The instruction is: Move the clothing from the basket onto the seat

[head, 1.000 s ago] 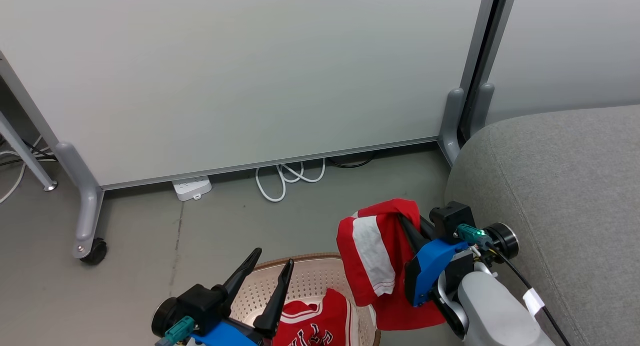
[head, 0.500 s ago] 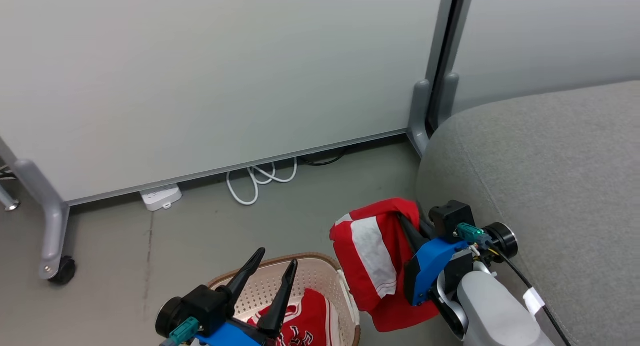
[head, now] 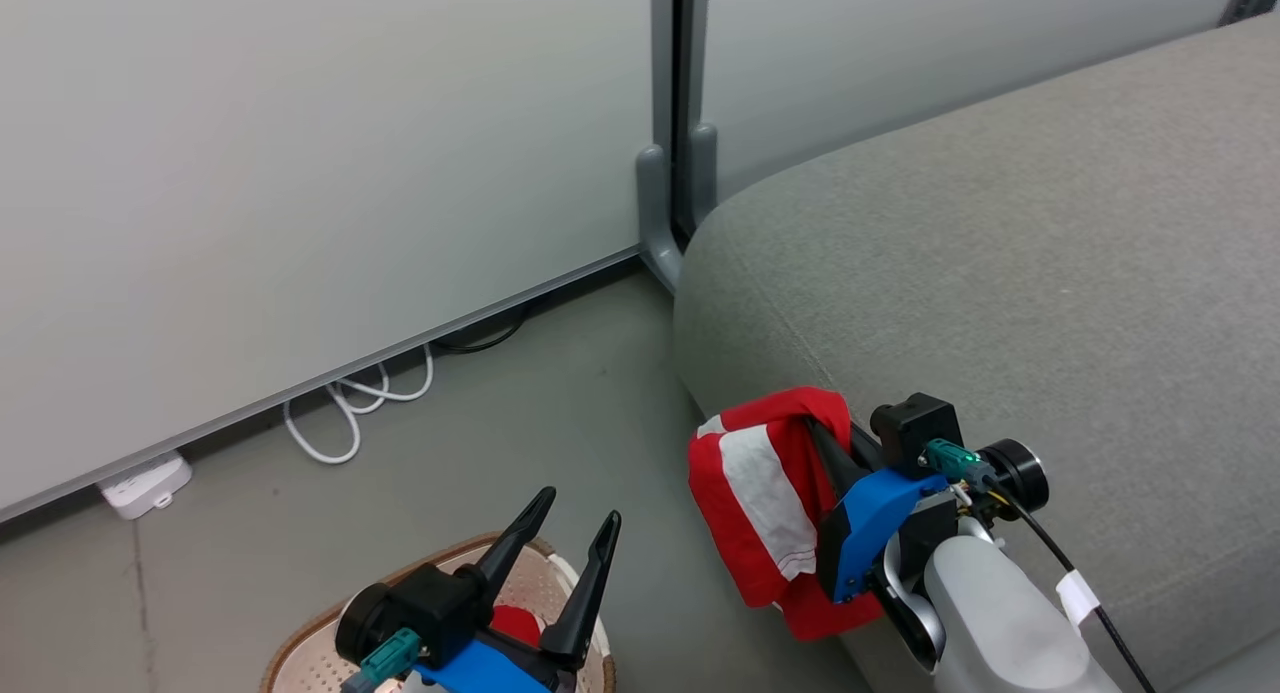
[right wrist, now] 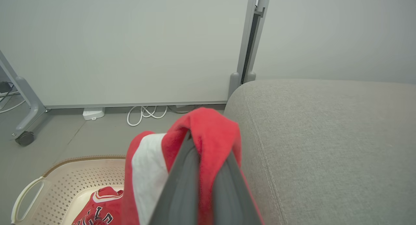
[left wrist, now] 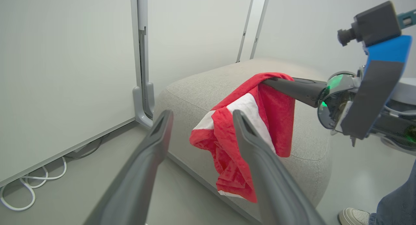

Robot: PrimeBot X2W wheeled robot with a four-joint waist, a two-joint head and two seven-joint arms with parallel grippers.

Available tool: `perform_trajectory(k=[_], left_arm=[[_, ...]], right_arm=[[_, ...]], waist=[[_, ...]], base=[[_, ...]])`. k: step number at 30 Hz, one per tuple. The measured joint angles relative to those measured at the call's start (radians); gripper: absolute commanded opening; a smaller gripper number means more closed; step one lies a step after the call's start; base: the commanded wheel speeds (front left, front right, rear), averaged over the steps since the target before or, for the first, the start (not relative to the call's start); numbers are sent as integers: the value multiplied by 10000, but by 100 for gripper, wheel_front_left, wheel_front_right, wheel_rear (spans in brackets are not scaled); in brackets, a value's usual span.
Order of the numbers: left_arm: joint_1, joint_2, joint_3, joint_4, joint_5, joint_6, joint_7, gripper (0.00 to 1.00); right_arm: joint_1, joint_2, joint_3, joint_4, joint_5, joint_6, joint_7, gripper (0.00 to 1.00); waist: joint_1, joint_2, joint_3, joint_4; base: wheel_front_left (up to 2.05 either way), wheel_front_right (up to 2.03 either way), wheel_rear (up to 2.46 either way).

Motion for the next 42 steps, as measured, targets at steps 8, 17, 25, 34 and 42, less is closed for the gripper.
perform_trajectory(k=[8,17,25,34,42], left_arm=[[-11,27,-150,2,-69,0,0,100],[-43,2,-328,130,-100,0,-2,100],[-593,268,-669,48,31,-2,-2,100],[-2249,830,-1411,-483,253,-13,29,100],[-3367,1423,-1634,-1346,487,-15,182,100]], right_arm=[[34,-4,-125,-12,-44,0,4,0],[98,-2,-454,-44,-77,0,71,0],[-1427,-642,-2113,-153,-711,2,633,0],[-3971,-3365,-3967,-523,-374,0,1333,0],[-4528,-4186,-5701,-734,-428,0,1099,0]], waist=[[0,0,2,-1083],[-1,0,127,-1234],[0,0,851,-948],[1,0,2753,-211],[3,0,4753,430]], base=[[0,0,0],[0,0,0],[0,0,0],[0,0,0],[0,0,0]])
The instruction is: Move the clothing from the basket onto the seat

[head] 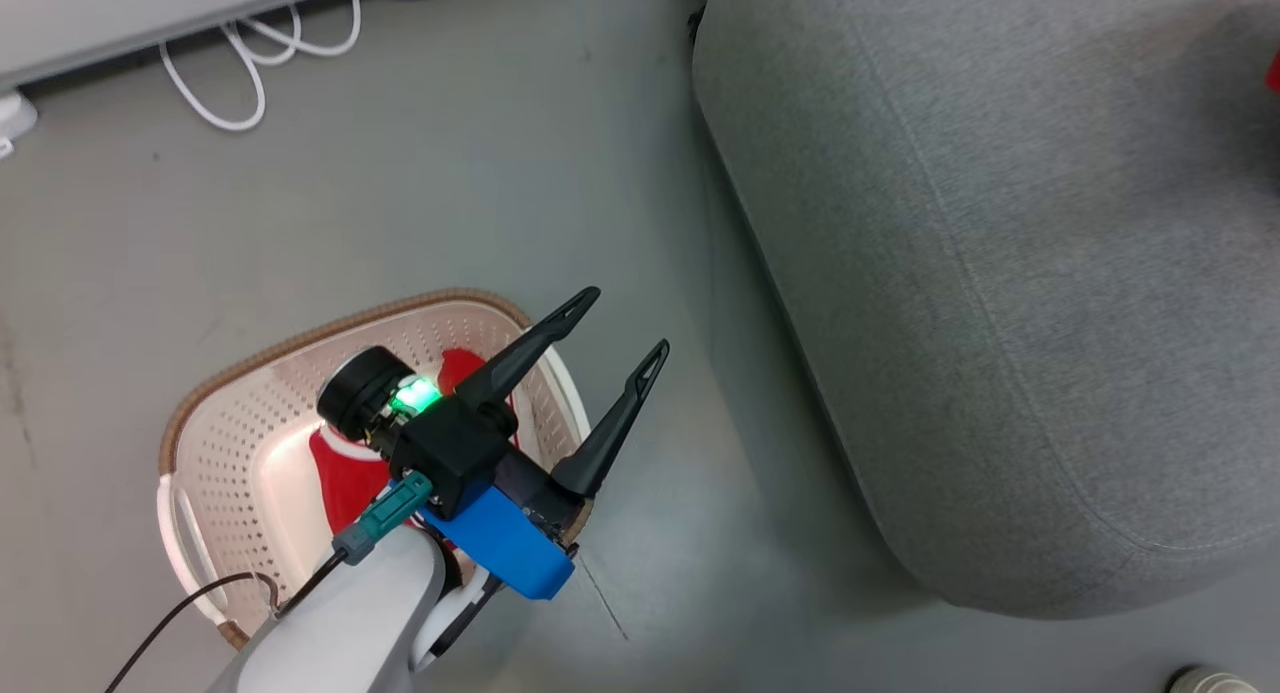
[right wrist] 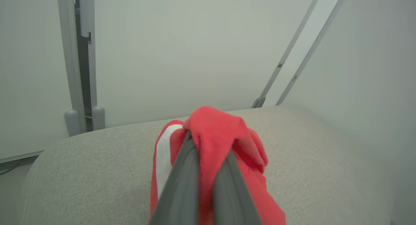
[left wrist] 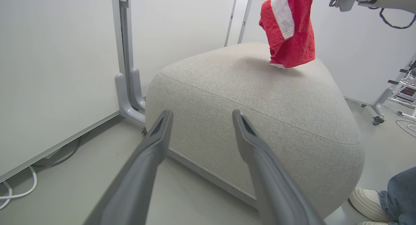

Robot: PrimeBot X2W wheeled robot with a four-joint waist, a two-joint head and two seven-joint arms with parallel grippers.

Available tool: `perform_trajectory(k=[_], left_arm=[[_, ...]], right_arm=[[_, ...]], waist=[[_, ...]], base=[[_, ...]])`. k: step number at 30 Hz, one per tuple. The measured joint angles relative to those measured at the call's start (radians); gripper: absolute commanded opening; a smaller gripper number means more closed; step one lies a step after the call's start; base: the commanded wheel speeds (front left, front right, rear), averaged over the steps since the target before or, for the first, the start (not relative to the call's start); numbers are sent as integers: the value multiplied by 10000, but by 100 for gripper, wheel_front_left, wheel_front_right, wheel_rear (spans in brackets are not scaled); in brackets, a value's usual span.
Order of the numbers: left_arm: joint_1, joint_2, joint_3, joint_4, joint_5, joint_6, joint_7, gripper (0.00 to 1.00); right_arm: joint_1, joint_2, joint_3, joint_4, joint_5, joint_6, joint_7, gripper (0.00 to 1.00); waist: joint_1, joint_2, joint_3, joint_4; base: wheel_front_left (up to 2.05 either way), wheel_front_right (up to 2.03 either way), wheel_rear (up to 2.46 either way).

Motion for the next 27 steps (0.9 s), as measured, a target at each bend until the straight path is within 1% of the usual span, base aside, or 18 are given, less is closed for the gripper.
perform_trajectory(k=[3,8,11,15,16,17,18,19,23,27], left_arm=[[-221,113,-77,-268,67,0,69,100],[-423,314,-148,-454,88,0,113,100],[-442,320,-173,-424,65,0,111,100],[-482,309,-196,-288,17,0,54,100],[-480,288,-198,-234,-12,0,48,100],[-477,259,-198,-174,-29,2,31,100],[-471,219,-196,-107,-46,2,-8,100],[-441,161,-190,-46,-77,4,-40,100],[-106,-61,-134,326,-274,15,-128,100],[462,-385,84,637,-468,50,-173,100]], right_arm=[[83,228,-303,407,86,0,-184,0],[367,665,-832,1365,-192,2,-629,0],[432,838,-1047,1889,-336,2,-909,0],[415,851,-1110,2293,-504,2,-1212,0],[413,849,-1087,2357,-548,2,-1248,17],[408,848,-1047,2405,-562,2,-1323,41],[401,838,-999,2429,-591,2,-1383,47],[401,821,-963,2456,-612,2,-1425,100],[563,828,-656,2533,-545,2,-1494,100],[1146,715,-222,2314,-583,2,-1523,100]], waist=[[0,0,632,219],[1,0,1367,556],[0,0,1503,770],[0,0,1402,835],[-1,0,1345,835],[-1,0,1279,837],[-1,0,1206,842],[-1,0,1122,851],[-1,0,566,892],[-3,0,-268,954]], base=[[0,0,0],[0,0,0],[0,0,0],[0,0,0],[0,0,0],[0,0,0],[0,0,0],[0,0,0],[0,0,0],[0,0,0]])
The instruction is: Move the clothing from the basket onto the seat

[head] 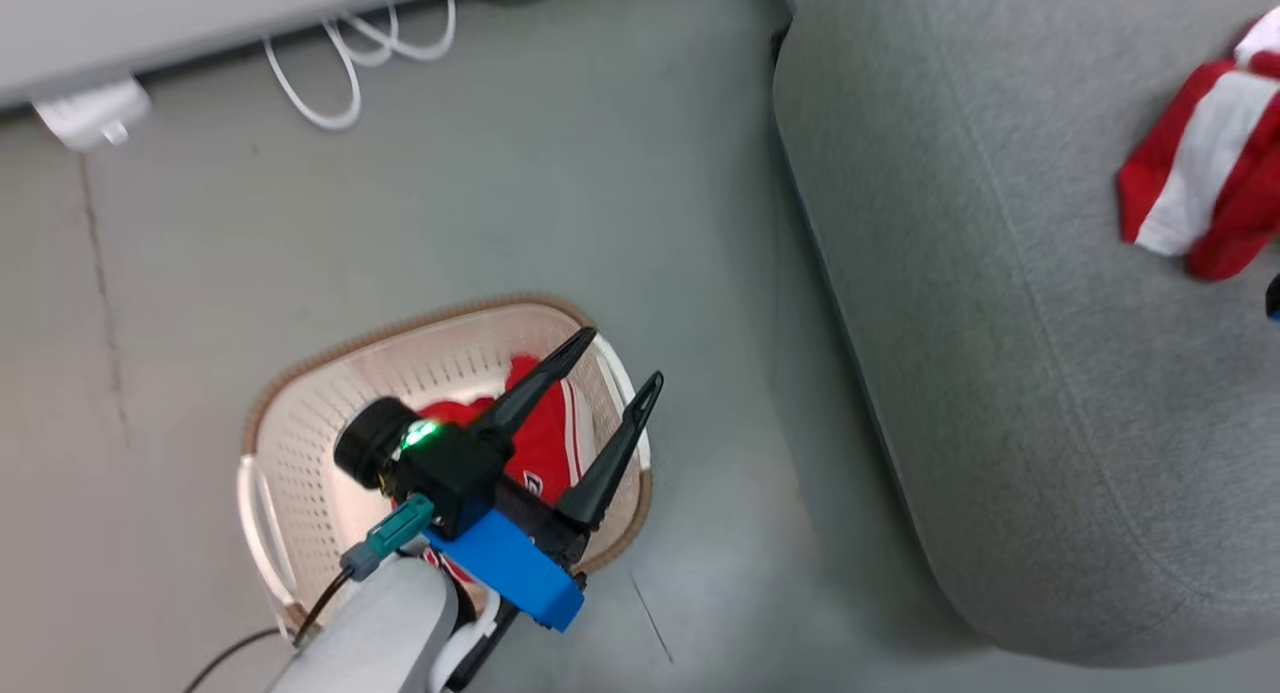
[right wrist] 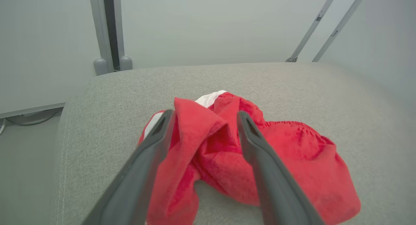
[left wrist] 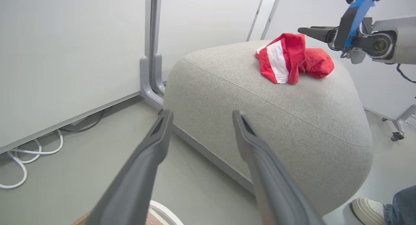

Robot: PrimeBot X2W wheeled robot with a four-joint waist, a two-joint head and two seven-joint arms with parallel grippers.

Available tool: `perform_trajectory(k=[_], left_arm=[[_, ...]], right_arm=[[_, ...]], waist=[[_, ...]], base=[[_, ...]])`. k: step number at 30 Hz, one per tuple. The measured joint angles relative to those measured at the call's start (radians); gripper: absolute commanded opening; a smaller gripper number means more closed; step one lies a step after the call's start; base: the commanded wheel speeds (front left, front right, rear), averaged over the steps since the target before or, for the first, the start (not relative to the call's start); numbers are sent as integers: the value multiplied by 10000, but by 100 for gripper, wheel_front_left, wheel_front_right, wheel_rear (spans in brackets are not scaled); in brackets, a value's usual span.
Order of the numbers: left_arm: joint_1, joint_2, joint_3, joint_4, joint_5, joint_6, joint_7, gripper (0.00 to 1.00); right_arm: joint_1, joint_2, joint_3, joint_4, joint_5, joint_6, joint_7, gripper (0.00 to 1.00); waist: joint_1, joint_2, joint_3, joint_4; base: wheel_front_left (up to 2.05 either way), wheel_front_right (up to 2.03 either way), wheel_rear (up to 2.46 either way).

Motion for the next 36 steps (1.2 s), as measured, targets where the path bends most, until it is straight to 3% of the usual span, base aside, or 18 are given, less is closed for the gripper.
perform_trajectory(k=[7,16,24,36], left_arm=[[1655,-420,1116,61,-188,268,-10,100],[3405,-765,2504,313,8,514,-10,100],[3958,-817,3743,581,278,518,-10,100],[4390,-1020,5125,859,583,410,-10,100]], right_arm=[[1746,403,809,-1509,-38,-2,157,100],[5271,1565,1202,-5166,180,-2,706,100],[7673,2757,1388,-7825,228,0,972,100],[9221,3275,1992,-9110,209,0,1221,100]], waist=[[-3,0,-1843,163],[-5,0,-3841,659],[-2,0,-4504,1503],[-1,0,-4926,2102]], base=[[0,0,0],[0,0,0],[0,0,0],[0,0,0]])
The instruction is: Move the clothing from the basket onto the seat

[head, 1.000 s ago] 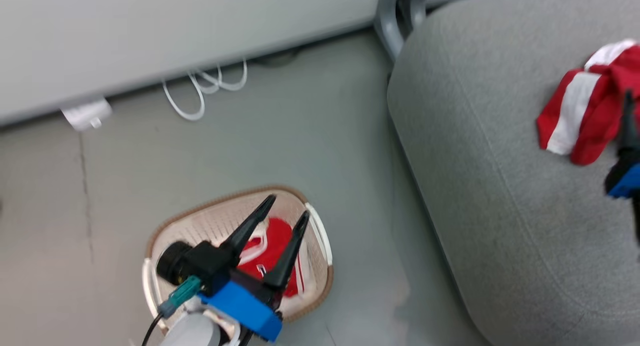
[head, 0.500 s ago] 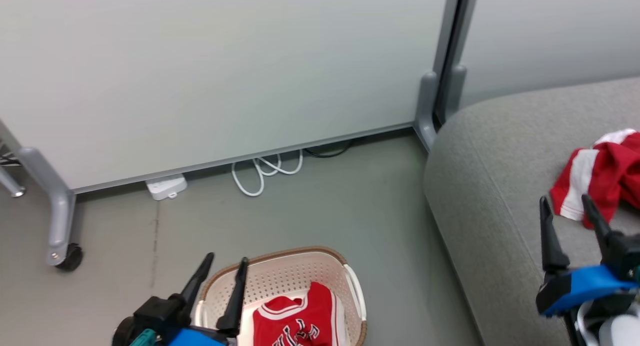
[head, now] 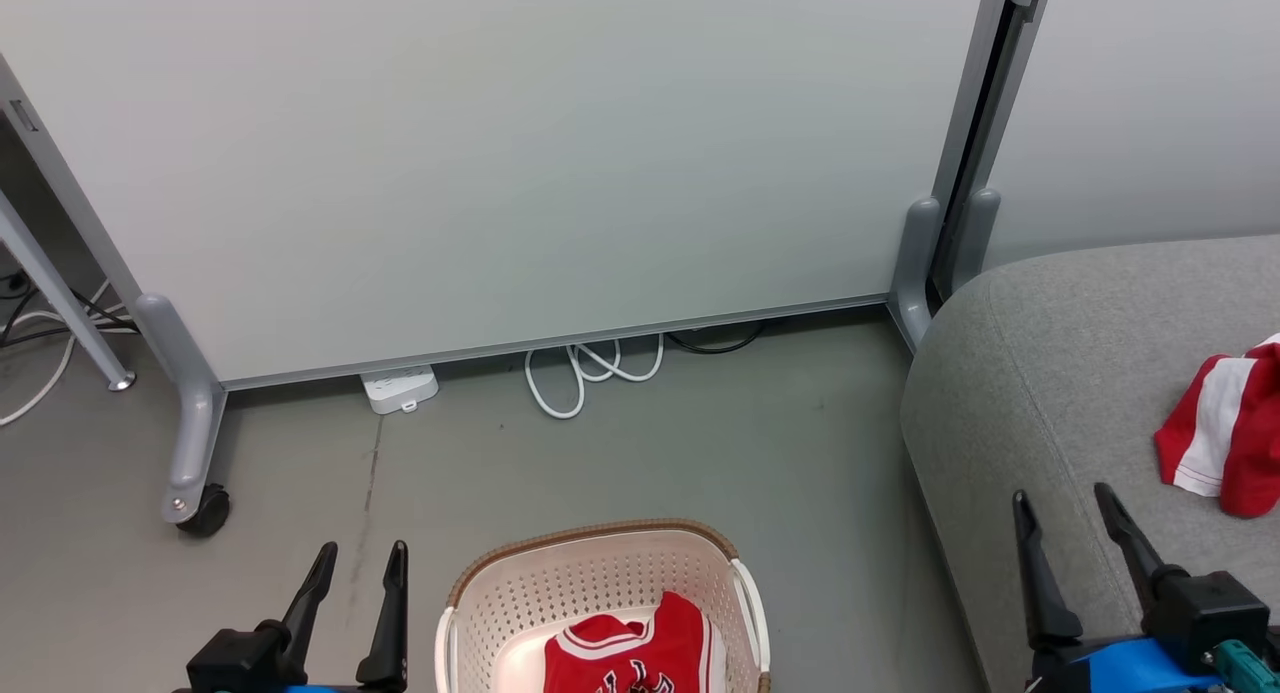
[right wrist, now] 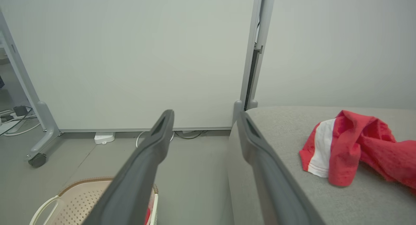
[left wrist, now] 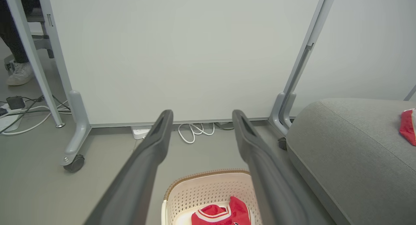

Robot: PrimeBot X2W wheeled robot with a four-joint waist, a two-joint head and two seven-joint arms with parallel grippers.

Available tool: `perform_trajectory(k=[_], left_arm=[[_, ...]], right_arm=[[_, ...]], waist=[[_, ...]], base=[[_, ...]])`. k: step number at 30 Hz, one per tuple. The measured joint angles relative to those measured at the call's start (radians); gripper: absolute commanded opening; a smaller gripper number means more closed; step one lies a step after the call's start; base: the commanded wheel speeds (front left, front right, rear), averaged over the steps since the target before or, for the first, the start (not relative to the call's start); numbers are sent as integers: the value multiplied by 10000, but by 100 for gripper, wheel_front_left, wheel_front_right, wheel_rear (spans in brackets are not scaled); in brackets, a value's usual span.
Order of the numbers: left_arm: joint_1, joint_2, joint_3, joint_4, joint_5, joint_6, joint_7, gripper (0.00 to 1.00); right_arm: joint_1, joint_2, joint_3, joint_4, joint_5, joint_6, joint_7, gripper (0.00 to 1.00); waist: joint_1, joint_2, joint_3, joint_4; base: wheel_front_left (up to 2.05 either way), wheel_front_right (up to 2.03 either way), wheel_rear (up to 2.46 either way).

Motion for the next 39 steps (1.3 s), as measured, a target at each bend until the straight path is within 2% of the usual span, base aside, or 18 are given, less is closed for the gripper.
perform_trajectory(k=[24,31,39], left_arm=[[272,-401,589,67,616,-341,0,100],[-193,-424,2,345,802,-428,0,100],[-2125,-259,-1396,1444,871,-445,-2,100]], right_arm=[[69,142,75,128,13,-2,10,100],[-588,125,550,21,15,-2,35,100],[-2592,102,1243,-84,128,-2,-247,100]], waist=[[1,0,263,232],[1,0,888,-78],[3,0,2718,-748]], base=[[0,0,0],[0,0,0],[0,0,0]])
